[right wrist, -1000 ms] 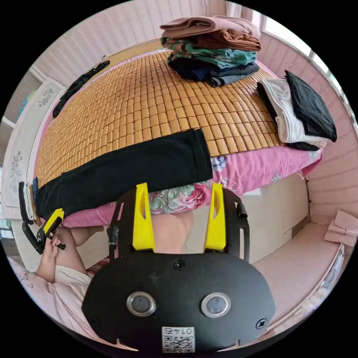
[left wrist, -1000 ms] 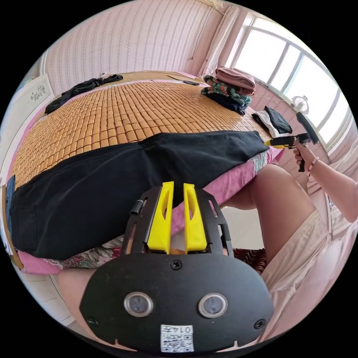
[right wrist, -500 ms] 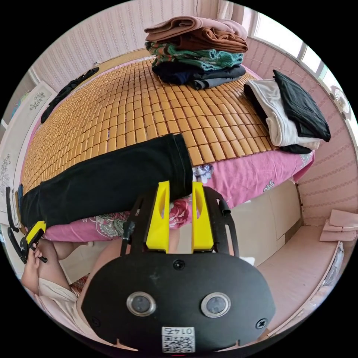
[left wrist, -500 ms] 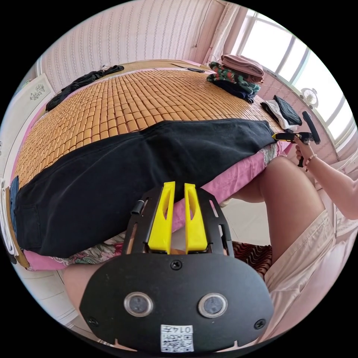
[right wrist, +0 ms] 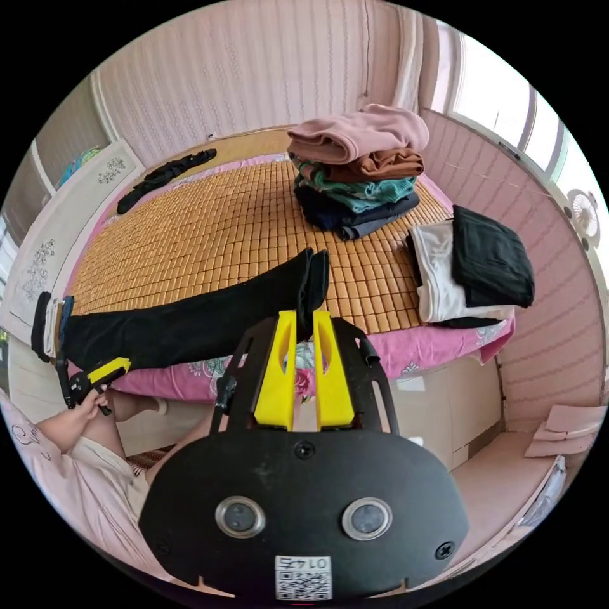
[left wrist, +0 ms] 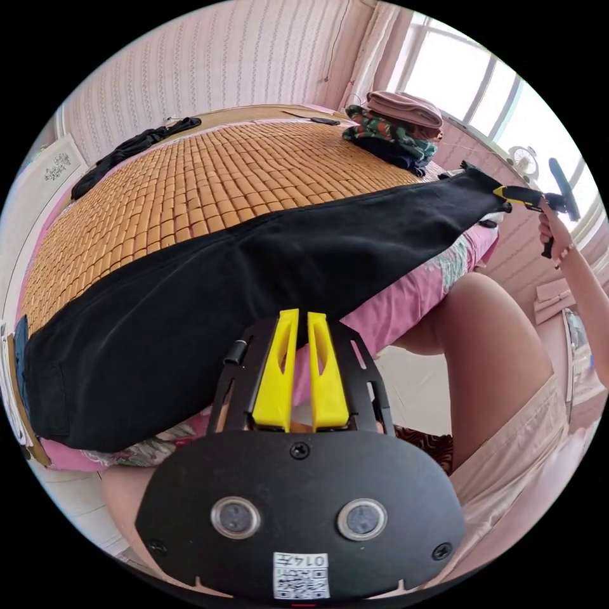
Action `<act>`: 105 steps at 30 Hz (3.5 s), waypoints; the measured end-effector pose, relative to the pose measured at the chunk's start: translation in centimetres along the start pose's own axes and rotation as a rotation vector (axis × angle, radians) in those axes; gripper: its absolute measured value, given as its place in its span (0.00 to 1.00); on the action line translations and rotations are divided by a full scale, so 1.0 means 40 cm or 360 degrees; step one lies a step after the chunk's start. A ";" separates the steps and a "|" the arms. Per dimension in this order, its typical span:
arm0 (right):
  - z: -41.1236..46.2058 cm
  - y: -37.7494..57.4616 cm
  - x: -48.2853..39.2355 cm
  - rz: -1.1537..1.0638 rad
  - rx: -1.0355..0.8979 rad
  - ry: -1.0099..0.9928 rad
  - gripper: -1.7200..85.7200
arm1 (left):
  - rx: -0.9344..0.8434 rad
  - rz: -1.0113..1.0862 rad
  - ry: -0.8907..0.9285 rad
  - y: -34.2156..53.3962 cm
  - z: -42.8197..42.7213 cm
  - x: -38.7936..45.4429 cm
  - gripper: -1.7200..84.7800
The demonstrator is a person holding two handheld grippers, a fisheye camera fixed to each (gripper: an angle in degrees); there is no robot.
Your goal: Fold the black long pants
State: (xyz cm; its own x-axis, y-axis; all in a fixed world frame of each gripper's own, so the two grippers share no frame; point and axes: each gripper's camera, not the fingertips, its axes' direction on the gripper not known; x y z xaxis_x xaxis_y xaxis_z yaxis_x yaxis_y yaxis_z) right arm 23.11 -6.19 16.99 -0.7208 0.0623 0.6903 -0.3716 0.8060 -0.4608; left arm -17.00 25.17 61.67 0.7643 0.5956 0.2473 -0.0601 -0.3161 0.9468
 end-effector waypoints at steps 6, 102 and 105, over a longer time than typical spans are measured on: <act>-0.232 -0.039 0.063 0.0060 0.0226 0.0065 0.07 | 0.0061 0.0177 0.0427 -0.117 0.043 0.059 0.01; 0.514 -0.220 -0.545 -0.0307 -0.0544 -0.0829 0.16 | 0.0189 -0.0099 0.0191 -0.216 0.050 -0.047 0.15; 0.554 -0.184 -0.504 -0.0214 -0.0657 -0.0934 0.17 | 0.0224 0.0012 0.0311 -0.346 0.092 -0.019 0.14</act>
State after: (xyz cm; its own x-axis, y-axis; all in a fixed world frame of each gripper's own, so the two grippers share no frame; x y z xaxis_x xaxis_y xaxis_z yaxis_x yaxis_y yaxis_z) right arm 27.40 -26.43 -5.90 -0.9224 -0.2854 0.2604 -0.3117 0.9480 -0.0650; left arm -14.37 26.39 47.62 0.6246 0.7200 0.3025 0.0352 -0.4129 0.9101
